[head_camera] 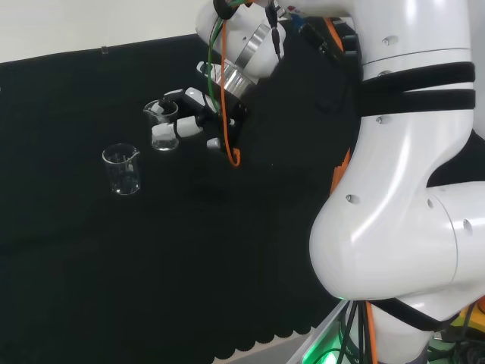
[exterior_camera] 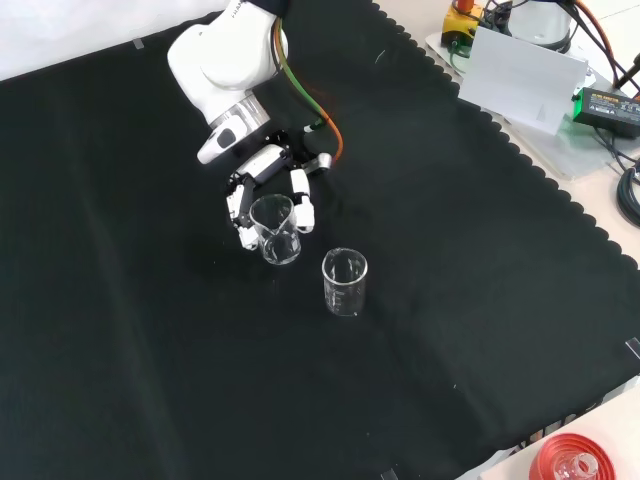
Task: Pick up the beaker on the right.
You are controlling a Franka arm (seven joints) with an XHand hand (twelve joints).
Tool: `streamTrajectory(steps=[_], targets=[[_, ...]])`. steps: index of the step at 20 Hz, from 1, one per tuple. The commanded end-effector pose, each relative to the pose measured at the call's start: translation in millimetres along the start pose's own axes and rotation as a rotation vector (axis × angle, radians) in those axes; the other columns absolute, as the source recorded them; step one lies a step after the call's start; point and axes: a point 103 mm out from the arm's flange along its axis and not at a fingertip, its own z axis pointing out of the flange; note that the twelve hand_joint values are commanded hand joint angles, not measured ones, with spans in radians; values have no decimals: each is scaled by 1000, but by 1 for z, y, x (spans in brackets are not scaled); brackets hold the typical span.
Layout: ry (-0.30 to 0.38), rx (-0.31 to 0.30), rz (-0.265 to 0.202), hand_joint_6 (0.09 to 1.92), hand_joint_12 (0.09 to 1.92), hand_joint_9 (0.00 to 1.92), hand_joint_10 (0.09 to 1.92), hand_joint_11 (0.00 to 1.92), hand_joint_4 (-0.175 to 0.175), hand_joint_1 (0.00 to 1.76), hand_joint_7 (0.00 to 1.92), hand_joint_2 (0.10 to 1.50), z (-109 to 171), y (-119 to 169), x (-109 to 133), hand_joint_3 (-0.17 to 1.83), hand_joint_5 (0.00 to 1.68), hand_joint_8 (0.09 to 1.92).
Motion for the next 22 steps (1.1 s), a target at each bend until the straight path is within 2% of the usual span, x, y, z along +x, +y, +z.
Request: streamTrajectory(steps=[1,3,5,22], targets=[[-58,30,-5,803,834,1330,637,1050,-86,1301,1350,1081,-13,-3,4,-175,1107,565],[-78,42,-5,783,841,1273,802,1058,-82,1293,1360,1080,-17,-4,6,-175,1115,540],[-101,59,-9,780,848,1254,858,1059,-82,1292,1362,1080,-20,-5,9,-175,1116,536],[-216,112,-10,764,859,1258,894,1055,-100,1295,1367,1078,-40,-16,23,-175,1117,538]])
